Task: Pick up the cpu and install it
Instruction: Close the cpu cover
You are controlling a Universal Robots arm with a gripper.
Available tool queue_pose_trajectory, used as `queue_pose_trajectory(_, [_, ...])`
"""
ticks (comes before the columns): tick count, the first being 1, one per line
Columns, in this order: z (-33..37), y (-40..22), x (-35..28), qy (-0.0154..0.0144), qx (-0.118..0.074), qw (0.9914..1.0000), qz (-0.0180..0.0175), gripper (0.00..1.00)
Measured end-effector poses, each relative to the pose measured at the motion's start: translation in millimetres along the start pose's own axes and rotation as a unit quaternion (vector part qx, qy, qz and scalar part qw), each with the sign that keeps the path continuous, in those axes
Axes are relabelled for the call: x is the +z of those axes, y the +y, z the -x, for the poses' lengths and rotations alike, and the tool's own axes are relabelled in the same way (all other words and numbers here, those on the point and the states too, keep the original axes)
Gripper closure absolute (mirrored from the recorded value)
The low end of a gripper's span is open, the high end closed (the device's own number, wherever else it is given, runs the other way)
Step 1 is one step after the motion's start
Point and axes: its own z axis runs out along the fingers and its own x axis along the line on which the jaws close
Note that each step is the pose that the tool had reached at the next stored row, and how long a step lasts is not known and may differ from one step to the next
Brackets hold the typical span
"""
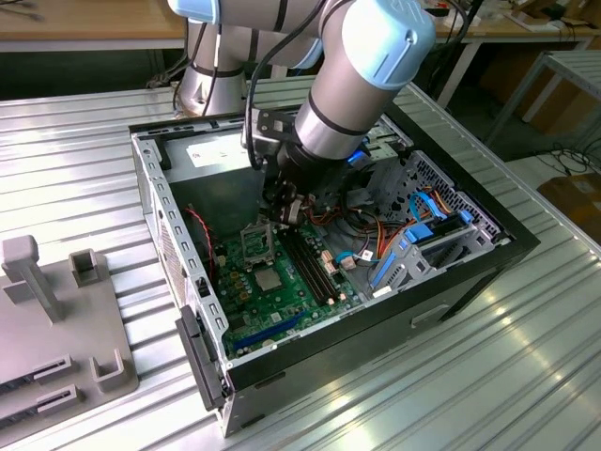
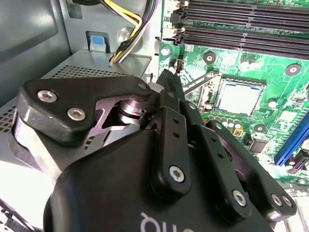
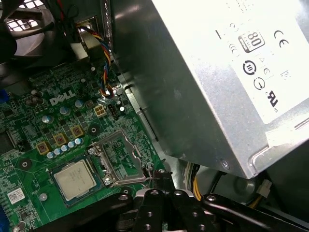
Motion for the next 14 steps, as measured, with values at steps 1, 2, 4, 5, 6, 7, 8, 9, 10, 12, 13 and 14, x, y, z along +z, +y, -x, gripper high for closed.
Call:
queue_pose_trajectory(1, [0.0, 0.0, -0.3, 0.0001, 0.0, 1.0, 0.0, 0.89])
queue_pose_trajectory(2, [0.1, 0.1, -0.4, 0.0001, 0.0, 1.0, 0.0, 0.89])
queue_pose_trajectory(4, [0.1, 0.1, -0.9, 0.0001, 0.0, 1.0, 0.0001, 0.89])
queue_pose_trajectory(5, [0.1, 0.2, -1.2, 0.0, 0.0, 1.0, 0.0002, 0.89])
queue_pose_trajectory(6, [0.1, 0.2, -1.6, -0.0002, 0.0, 1.0, 0.0002, 0.89])
queue_pose_trajectory(7, [0.1, 0.3, -2.1, -0.0002, -0.001, 1.0, 0.0003, 0.89])
queue_pose_trajectory(8, [0.1, 0.3, -2.4, -0.0003, -0.001, 1.0, 0.0004, 0.89])
queue_pose_trajectory(9, [0.1, 0.3, -2.6, -0.0004, -0.001, 1.0, 0.0005, 0.89])
queue_pose_trajectory(10, [-0.1, 0.3, -2.9, -0.0004, -0.001, 1.0, 0.0005, 0.89])
queue_pose_trajectory(12, [-0.3, 0.2, -3.5, -0.0004, -0.002, 1.0, 0.0007, 0.89])
queue_pose_trajectory(13, [-0.4, 0.2, -3.6, -0.0004, -0.003, 1.0, 0.0009, 0.89])
queue_pose_trajectory(14, [-0.5, 0.1, -3.7, -0.0005, -0.003, 0.99999, 0.001, 0.89])
